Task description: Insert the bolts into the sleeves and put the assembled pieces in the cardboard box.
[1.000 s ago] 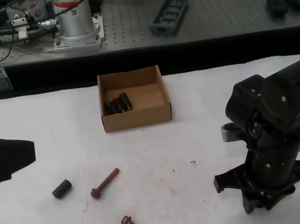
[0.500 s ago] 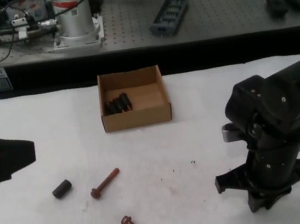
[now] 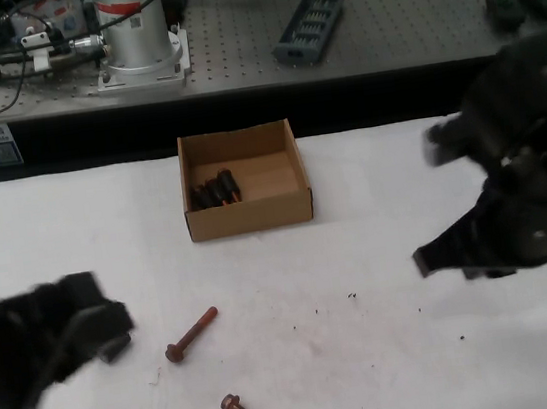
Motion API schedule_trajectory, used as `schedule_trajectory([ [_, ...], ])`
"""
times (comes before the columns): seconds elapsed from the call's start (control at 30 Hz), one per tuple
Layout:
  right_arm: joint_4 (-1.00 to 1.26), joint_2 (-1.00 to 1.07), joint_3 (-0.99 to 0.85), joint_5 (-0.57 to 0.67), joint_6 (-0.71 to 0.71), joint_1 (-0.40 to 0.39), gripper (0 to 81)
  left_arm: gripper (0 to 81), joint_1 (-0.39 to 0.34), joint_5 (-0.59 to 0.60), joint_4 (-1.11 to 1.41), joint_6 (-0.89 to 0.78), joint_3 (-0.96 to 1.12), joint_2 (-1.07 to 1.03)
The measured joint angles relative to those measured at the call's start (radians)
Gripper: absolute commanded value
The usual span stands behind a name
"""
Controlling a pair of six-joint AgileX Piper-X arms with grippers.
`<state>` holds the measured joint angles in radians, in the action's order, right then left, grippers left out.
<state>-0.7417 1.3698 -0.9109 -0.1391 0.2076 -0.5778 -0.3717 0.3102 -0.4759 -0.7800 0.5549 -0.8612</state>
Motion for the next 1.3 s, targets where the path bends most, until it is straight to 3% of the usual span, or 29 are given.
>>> schedule_trajectory([
  [0.23, 0.026, -0.113, 0.038, 0.0, 0.0, 0.0, 2.8, 29.7, -0.09, 0.009, 0.13, -0.28, 0.002, -0.233],
  [0.37, 0.043, -0.123, 0.04, 0.0, 0.0, 0.0, 2.8, 29.7, -0.129, 0.064, 0.143, -0.568, 0.002, -0.393],
  [0.53, 0.043, -0.123, 0.04, 0.0, 0.0, 0.0, 2.8, 29.7, -0.187, 0.013, 0.146, -0.702, 0.018, -0.497],
  [0.77, 0.043, -0.123, 0.04, 0.0, 0.0, 0.0, 2.8, 29.7, -0.202, -0.027, 0.146, -0.731, 0.099, -0.617],
  [1.03, 0.043, -0.123, 0.04, 0.0, -0.002, 0.0, 2.8, 29.7, -0.202, -0.04, -0.011, -0.58, 0.224, -0.729],
  [1.3, 0.043, -0.123, 0.04, 0.0, -0.004, 0.0, 2.8, 29.7, -0.202, -0.044, -0.062, -0.53, 0.285, -0.786],
])
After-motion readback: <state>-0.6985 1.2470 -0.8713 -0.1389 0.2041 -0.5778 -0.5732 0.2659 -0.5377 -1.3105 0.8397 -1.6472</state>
